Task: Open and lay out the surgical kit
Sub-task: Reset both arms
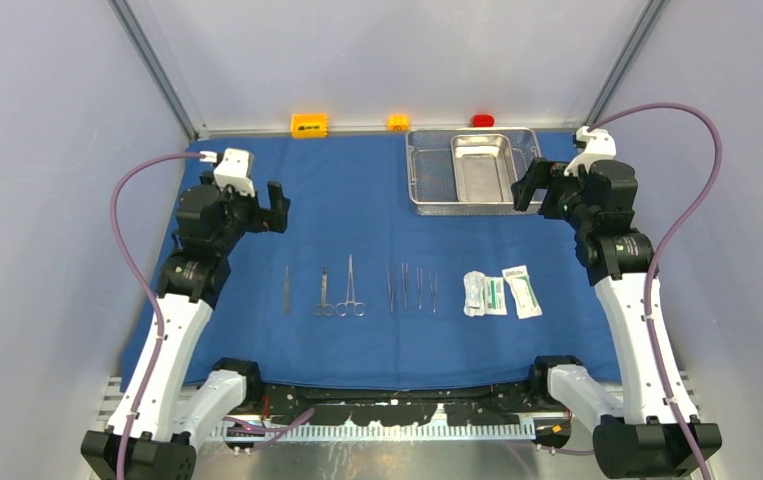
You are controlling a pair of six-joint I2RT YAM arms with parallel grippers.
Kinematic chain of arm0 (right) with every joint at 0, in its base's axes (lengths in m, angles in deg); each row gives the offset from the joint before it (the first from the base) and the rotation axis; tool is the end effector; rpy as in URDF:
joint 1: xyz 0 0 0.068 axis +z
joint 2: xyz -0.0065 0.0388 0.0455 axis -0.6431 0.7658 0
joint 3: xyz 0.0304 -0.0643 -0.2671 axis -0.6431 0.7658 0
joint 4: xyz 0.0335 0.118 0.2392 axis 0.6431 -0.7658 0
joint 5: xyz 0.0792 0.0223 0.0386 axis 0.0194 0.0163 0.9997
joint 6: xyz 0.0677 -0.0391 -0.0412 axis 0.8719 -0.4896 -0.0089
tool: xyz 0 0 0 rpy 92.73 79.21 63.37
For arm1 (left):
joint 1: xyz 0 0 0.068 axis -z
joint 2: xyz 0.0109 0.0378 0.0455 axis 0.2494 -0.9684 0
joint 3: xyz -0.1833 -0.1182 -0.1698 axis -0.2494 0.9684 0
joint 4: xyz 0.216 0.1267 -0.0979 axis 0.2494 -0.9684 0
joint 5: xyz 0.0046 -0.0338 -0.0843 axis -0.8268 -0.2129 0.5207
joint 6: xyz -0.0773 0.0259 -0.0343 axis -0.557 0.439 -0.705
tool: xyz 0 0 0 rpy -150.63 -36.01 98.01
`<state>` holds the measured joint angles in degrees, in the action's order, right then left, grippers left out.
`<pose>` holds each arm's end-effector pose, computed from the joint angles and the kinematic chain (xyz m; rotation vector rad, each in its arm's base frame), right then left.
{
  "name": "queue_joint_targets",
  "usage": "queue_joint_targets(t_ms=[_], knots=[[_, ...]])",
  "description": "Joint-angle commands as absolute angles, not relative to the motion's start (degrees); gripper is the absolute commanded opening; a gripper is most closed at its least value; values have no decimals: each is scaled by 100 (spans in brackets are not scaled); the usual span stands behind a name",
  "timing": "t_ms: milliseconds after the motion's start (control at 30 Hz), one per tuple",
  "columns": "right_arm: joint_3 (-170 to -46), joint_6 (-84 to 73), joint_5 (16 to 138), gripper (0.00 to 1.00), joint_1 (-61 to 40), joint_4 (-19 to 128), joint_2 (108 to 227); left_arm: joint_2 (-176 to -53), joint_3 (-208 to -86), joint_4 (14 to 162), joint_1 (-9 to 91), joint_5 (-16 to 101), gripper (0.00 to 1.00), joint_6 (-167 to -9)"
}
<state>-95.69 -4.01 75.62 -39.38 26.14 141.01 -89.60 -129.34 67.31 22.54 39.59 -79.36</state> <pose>0.2496 0.0115 0.3749 0.0528 1.9335 0.2082 0.2406 -0.0414 0.3602 0.1527 1.8187 -0.2152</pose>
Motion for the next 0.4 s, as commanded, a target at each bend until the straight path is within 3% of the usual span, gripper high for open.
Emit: queue_joint_targets(t_ms=[0, 367], knots=[[-9842, -450, 7470, 100, -3924, 2718, 14030, -8882, -12938, 6944, 2218, 4006, 100, -7955], [-9873, -472, 7479, 100, -3923, 2655, 14033, -8868, -13013, 6895, 2217, 3906, 100, -7818]])
